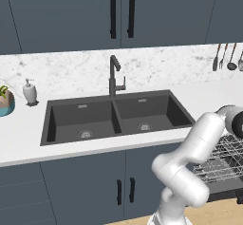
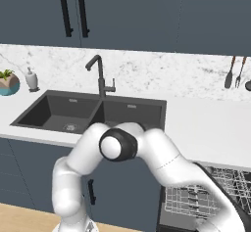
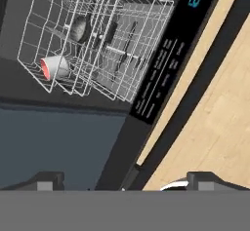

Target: Pick up the cup and bowl from the counter, place them in the dishwasher, and close the dishwasher door.

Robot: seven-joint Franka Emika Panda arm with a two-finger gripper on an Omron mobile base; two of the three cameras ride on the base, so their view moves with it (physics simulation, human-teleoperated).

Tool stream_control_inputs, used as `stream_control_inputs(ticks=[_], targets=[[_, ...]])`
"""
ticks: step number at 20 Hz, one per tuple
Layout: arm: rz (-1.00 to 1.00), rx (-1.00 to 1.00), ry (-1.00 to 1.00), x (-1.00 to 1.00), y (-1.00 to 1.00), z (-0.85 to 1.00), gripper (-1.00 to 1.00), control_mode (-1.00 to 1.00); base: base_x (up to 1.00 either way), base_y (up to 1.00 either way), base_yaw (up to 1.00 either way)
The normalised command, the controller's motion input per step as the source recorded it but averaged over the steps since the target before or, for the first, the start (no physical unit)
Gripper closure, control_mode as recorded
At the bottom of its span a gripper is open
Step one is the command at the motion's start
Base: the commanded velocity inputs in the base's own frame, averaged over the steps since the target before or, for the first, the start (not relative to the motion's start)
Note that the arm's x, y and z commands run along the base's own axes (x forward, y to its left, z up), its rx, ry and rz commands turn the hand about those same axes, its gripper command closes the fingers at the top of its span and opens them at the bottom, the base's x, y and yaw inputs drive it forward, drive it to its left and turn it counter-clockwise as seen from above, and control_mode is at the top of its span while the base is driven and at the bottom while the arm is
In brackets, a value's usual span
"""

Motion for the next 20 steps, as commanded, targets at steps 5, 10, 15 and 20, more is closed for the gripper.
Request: stream_control_inputs(ticks=[5, 10, 15, 20], targets=[[-0.07, 0.34, -0.05, -0.15, -0.34, -0.81, -1.0, -1.0, 0.0, 0.0, 0.0], [-0.04, 0.33, -0.21, -0.4, -0.34, -0.63, -1.0, -1.0, 0.0, 0.0, 0.0], [-0.02, 0.31, -0.26, -0.2, -0.17, -0.45, -1.0, -1.0, 0.0, 0.0, 0.0], [-0.03, 0.2, -0.24, 0.19, -0.02, -0.45, -1.0, -1.0, 0.0, 0.0, 0.0]])
